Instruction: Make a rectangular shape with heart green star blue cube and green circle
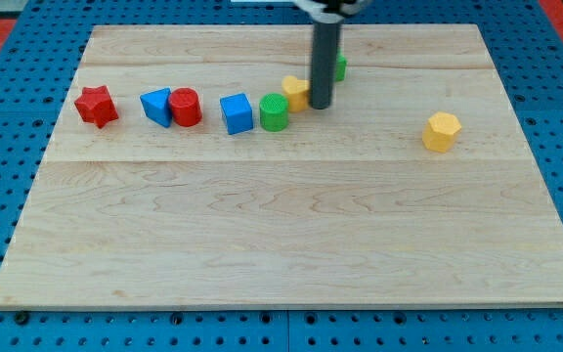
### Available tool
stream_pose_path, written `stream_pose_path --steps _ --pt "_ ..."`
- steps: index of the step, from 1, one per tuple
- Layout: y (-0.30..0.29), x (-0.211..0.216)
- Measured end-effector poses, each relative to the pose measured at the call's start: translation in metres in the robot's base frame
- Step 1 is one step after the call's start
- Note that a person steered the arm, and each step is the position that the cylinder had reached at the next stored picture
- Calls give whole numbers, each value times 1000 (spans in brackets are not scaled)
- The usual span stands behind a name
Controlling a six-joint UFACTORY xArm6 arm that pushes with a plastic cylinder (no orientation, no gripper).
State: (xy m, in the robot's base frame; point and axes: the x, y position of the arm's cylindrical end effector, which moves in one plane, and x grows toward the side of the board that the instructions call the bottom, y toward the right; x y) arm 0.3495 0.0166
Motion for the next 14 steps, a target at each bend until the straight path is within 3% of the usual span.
stream_pose_path --steps 1,2,4,5,7,8,9,10,11,12,13,14 --pt "-71 -22" --pt "-61 -25" --pt "-134 21" --pt "-137 33" --pt "-102 16" --pt "-82 68" --pt "-87 75" --pt "-85 14" --pt "-52 -3" --pt "-10 15" --pt "-3 -15" --pt "41 2"
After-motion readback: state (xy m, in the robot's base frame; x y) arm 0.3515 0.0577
